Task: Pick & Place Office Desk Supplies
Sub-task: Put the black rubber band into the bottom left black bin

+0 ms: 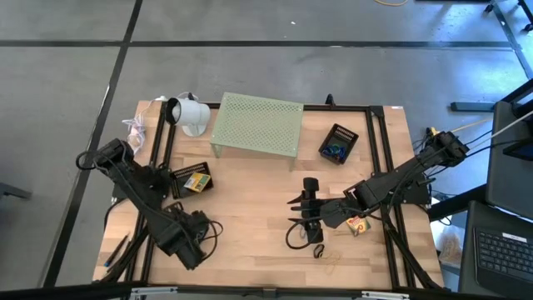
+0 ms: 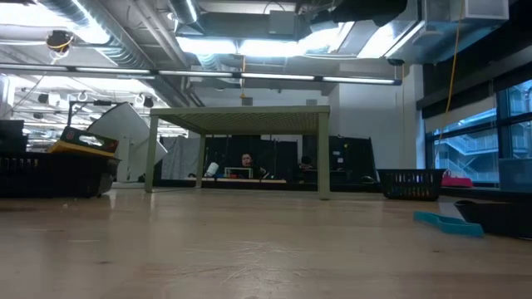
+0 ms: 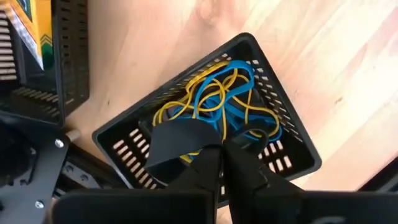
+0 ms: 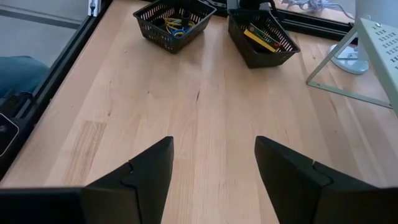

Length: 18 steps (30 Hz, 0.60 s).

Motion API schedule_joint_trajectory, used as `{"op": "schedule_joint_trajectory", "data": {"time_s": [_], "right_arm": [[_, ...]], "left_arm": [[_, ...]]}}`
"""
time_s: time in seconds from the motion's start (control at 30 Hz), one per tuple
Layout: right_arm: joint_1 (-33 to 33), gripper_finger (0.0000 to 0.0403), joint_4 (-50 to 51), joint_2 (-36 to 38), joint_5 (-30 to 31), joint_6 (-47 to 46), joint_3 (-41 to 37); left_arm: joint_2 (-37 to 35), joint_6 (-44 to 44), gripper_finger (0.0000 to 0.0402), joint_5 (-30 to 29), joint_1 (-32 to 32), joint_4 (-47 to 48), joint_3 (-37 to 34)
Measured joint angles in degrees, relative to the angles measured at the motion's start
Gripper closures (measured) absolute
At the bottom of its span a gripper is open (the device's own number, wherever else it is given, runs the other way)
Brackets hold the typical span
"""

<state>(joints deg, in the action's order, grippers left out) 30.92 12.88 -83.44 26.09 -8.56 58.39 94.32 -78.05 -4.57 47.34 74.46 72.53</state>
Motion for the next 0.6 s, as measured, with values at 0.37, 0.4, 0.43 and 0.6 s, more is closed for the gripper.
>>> {"op": "schedule_joint_trajectory", "data": {"time_s": [0.37, 0.4, 0.43, 0.6], "right_arm": [[0.00, 0.0175, 0.04, 0.00, -0.17, 0.00, 0.00], [0.00, 0.0175, 0.05, 0.00, -0.20, 0.00, 0.00], [0.00, 0.0175, 0.09, 0.00, -0.22, 0.00, 0.00], [0.00, 0.0174, 3.36, 0.00, -0.28, -4.20, 0.00]], "left_arm": [[0.02, -3.92, 0.0331, 0.03, 1.74, -0.25, 0.00], [0.02, -3.90, 0.0326, 0.01, 1.77, -0.26, 0.00], [0.02, -3.90, 0.0321, 0.00, 1.77, -0.32, 0.00], [0.02, -3.91, 0.0305, 0.13, 1.76, -1.73, 0.00]]}}
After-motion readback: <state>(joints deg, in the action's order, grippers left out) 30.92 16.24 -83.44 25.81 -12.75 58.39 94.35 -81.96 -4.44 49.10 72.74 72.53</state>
